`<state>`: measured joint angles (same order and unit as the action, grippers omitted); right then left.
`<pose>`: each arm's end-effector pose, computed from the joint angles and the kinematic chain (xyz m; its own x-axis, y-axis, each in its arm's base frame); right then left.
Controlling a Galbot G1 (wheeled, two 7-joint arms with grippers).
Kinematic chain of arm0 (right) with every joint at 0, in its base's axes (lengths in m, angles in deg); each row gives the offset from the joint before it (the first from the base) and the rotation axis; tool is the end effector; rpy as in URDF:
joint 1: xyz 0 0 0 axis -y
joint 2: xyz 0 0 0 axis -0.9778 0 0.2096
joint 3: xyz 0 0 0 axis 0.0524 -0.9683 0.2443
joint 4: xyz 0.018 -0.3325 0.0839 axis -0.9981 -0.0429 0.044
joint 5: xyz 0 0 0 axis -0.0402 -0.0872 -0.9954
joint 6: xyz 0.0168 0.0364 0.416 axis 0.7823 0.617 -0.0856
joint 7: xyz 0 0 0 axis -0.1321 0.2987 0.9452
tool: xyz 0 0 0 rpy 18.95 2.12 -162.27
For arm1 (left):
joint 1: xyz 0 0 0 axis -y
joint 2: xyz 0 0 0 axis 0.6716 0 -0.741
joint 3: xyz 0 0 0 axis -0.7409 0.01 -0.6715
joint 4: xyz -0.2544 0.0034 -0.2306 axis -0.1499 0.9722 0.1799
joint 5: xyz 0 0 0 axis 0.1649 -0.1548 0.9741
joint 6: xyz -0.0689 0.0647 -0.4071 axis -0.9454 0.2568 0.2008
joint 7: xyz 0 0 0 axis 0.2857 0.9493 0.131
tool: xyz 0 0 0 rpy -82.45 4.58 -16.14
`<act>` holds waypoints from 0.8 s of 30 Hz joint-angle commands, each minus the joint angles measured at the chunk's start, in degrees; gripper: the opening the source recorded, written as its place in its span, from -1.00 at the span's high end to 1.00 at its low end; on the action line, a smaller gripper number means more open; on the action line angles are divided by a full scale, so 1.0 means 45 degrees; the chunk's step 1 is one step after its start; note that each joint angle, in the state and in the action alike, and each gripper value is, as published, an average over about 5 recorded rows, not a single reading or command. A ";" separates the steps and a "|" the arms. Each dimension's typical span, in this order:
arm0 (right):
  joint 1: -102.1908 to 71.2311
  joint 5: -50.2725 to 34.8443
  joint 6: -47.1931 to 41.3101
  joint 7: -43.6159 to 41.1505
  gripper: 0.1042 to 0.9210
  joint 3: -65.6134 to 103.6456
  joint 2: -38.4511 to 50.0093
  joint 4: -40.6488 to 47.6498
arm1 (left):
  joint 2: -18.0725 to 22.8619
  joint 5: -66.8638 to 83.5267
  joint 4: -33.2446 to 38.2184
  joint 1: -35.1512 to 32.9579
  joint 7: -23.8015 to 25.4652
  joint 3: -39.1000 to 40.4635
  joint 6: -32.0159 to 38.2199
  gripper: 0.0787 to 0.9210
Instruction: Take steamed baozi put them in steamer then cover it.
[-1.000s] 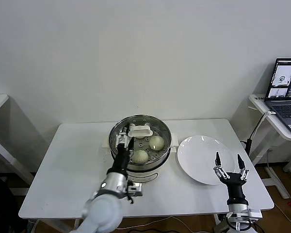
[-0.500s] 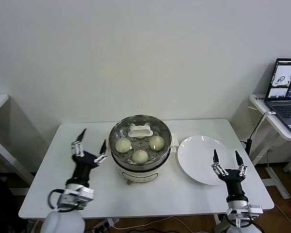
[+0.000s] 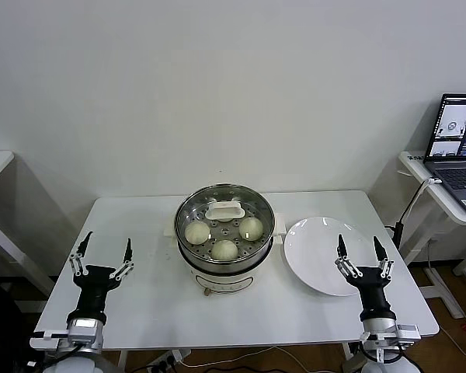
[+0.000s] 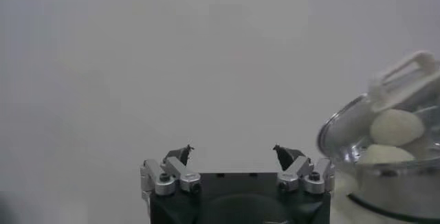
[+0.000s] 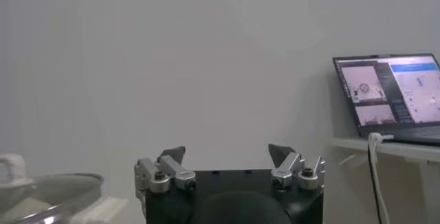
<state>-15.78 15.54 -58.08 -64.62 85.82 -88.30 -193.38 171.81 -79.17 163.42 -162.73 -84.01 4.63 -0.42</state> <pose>0.2623 -0.0876 -0.3250 -0.9793 0.0612 -0.1927 0.0487 0.9964 0.0693 0.2429 0.0670 -0.2580 -0.9947 -0.0835 -0.0606 -0.1015 0.8977 0.4288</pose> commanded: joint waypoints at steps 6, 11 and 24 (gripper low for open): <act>-0.0155 0.0290 -0.0276 0.0036 -0.76 0.0063 -0.0078 -0.0365 | 0.0541 0.1278 -0.0227 -0.0561 0.0039 -0.0800 0.0828 -0.77; -0.0297 0.0459 -0.0358 0.0068 -0.76 0.0097 -0.0143 -0.0503 | 0.0469 0.1259 -0.0120 -0.0593 0.0043 -0.0747 0.0826 -0.77; -0.0502 0.0731 -0.0615 0.0228 -0.76 0.0219 -0.0184 -0.0780 | 0.0325 0.1249 0.0098 -0.0735 0.0094 -0.0731 0.0820 -0.77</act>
<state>-17.71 18.14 -60.29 -63.74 86.68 -89.12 -196.21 173.08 -74.21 163.64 -165.70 -83.66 1.75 2.88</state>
